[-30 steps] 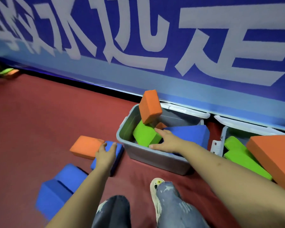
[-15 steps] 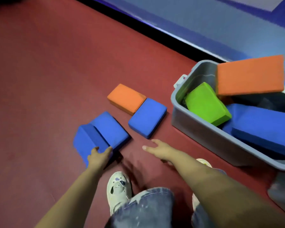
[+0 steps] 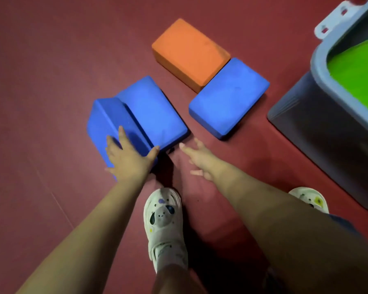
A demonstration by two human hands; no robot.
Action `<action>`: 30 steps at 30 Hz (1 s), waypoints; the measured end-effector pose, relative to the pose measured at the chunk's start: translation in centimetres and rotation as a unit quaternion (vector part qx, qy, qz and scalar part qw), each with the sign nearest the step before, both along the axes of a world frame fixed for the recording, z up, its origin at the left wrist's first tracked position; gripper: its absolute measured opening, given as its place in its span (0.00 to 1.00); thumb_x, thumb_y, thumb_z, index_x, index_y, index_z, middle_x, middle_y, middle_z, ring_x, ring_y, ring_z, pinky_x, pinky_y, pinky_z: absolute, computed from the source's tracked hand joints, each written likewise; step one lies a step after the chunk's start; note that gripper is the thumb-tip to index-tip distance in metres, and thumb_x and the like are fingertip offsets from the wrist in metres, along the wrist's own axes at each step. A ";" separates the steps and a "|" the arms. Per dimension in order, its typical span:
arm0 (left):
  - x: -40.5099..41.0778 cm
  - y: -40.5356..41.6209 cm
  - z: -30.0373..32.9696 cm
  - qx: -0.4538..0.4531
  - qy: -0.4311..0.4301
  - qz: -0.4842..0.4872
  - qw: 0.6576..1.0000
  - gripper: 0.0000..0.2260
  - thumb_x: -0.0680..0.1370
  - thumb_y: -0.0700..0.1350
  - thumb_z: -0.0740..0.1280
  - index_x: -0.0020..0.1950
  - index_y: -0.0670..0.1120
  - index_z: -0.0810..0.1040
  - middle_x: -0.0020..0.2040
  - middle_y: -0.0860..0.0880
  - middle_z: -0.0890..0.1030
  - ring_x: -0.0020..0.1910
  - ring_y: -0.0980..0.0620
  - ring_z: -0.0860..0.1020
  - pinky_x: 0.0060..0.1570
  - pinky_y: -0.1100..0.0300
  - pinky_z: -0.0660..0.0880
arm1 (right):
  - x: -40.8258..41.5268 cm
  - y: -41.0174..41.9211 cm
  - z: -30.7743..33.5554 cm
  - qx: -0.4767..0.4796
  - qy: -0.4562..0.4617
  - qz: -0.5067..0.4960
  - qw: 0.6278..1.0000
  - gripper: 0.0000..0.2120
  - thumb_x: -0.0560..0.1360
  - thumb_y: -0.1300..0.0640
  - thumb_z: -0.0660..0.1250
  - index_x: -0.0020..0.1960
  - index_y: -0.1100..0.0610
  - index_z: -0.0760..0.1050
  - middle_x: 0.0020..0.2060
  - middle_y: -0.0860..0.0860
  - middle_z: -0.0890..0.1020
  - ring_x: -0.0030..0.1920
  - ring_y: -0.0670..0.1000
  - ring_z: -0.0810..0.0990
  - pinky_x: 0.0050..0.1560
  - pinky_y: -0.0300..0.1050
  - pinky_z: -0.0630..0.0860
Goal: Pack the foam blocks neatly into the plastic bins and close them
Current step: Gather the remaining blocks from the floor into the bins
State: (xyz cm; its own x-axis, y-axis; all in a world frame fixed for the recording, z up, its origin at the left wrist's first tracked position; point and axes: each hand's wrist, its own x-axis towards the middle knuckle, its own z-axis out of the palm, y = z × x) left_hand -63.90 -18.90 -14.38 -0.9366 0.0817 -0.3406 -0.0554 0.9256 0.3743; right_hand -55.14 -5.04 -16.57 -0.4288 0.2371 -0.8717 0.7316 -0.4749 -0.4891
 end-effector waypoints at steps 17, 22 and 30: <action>-0.9 -0.1 -2.2 -0.038 -0.007 -0.047 0.998 0.42 0.68 0.51 0.75 0.76 0.57 0.55 0.76 0.46 0.31 0.74 0.33 0.49 0.61 0.35 0.68 | -6.0 0.9 -4.7 0.060 0.040 -0.027 0.997 0.27 0.68 0.47 0.74 0.57 0.51 0.61 0.57 0.49 0.70 0.58 0.51 0.72 0.62 0.50 0.71; -1.0 -1.3 -1.2 0.002 0.001 -0.035 0.999 0.40 0.67 0.49 0.75 0.75 0.56 0.59 0.77 0.47 0.35 0.74 0.35 0.52 0.63 0.41 0.68 | -6.2 -0.2 -3.2 0.139 0.078 0.019 0.987 0.26 0.67 0.50 0.75 0.55 0.51 0.62 0.55 0.51 0.72 0.53 0.50 0.72 0.49 0.41 0.71; 0.3 0.8 5.5 0.158 -0.019 -0.017 0.987 0.35 0.69 0.49 0.72 0.74 0.54 0.64 0.79 0.48 0.45 0.74 0.52 0.59 0.61 0.63 0.60 | -3.6 3.1 4.4 0.273 0.072 0.055 0.958 0.37 0.70 0.45 0.72 0.74 0.38 0.57 0.55 0.53 0.64 0.59 0.54 0.74 0.61 0.36 0.65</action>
State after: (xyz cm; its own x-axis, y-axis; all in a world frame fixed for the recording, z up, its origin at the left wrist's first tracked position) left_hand -63.57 -18.12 -8.86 -0.9190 0.2200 -0.3271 -0.0462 0.7639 0.6437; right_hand -58.77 -1.98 -12.16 -0.5836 0.5876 -0.5605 0.6695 -0.0425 -0.7416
